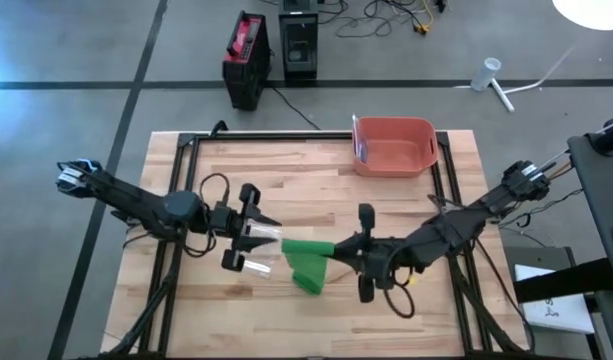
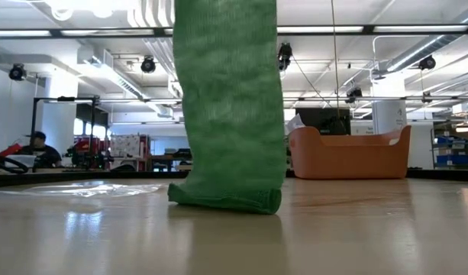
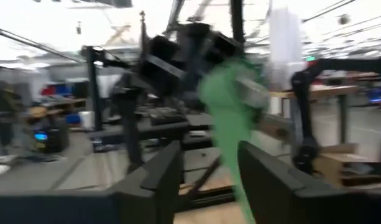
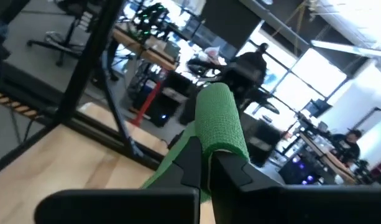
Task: Roll bandage
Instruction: Roll the green bandage
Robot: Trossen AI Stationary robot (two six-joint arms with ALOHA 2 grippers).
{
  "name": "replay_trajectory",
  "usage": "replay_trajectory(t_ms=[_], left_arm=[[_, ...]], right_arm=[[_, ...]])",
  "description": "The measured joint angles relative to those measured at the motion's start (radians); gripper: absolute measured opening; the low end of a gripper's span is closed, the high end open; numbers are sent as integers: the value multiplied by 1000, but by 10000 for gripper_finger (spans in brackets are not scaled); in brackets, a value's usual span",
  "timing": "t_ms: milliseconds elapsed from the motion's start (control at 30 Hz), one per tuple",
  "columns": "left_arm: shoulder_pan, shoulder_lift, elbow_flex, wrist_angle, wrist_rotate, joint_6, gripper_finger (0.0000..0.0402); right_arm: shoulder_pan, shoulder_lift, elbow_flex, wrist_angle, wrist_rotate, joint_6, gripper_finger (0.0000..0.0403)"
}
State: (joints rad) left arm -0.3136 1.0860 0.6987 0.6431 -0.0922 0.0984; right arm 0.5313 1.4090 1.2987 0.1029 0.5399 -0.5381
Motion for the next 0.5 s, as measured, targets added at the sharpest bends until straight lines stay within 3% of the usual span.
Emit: replay_trajectory(t_ms=[233,500], left_arm=[[0,86,7,33,55,-100,206],[1,197,42,100,18,-106,221]], right_arm=[[3,-36,0,3,11,53,4],[3,-34,0,-5,13,76,4]])
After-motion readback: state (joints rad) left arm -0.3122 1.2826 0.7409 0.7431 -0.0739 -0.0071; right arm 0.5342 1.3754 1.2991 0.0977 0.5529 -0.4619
